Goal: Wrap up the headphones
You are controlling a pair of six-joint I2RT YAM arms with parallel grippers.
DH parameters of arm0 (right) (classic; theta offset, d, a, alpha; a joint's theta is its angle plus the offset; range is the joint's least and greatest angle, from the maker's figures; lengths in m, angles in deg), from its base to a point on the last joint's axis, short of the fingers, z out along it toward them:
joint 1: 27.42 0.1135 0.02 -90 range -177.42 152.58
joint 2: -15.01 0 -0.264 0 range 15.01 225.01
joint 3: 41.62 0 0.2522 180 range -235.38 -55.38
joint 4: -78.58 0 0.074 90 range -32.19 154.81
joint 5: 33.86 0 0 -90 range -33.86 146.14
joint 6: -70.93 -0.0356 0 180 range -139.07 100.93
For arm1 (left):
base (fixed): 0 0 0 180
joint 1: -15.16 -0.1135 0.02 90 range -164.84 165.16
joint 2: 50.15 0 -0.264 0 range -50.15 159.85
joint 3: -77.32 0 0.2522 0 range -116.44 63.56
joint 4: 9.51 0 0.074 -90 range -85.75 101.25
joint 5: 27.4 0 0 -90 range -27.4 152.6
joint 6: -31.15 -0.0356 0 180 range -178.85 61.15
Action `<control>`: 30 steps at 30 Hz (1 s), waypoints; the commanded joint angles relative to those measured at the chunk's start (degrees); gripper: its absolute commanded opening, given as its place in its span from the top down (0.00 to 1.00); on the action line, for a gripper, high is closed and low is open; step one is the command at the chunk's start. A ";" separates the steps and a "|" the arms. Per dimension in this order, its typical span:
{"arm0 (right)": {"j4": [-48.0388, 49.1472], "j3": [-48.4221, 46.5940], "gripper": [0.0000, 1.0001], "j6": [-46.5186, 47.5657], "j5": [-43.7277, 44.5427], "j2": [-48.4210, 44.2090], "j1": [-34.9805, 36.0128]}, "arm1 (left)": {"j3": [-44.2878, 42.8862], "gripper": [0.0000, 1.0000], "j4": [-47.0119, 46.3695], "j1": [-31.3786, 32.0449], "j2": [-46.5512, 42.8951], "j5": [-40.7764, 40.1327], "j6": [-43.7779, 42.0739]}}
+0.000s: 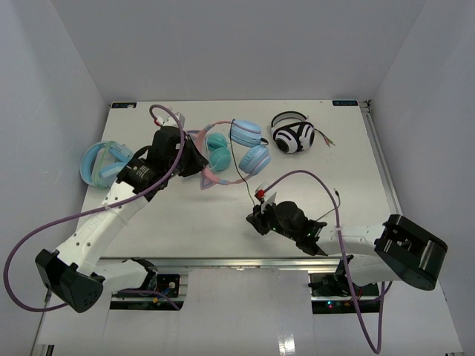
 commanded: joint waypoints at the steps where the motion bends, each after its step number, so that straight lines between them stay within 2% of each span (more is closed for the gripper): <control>1: 8.35 0.56 0.82 0.43 0.83 3.29 0.12 | -3.46 1.00 -2.06 -0.24 -2.88 1.25 0.90; 9: 15.43 4.04 0.84 0.22 1.21 7.33 -0.99 | -5.89 1.00 -0.11 -0.41 -3.48 1.86 -0.14; 14: 17.67 4.77 0.92 -2.63 -3.64 10.58 -6.98 | -8.63 1.00 3.54 -0.50 -3.85 1.97 -3.66; 16: 18.08 4.94 0.92 -3.53 -6.29 10.44 -10.28 | -8.65 1.00 3.96 -0.58 -4.49 3.24 -4.79; 21: 17.41 3.71 0.92 -4.67 -13.44 9.36 -16.31 | -6.50 1.00 -0.56 -0.59 -8.06 19.52 -12.90; 24: 12.92 1.03 0.92 -4.19 -15.46 7.03 -18.96 | -7.18 1.00 2.40 -0.59 -7.32 30.44 -20.25; 30: -5.38 -11.41 0.92 -2.46 -18.07 1.80 -26.61 | -5.50 1.00 7.46 -0.59 -7.42 29.37 -28.01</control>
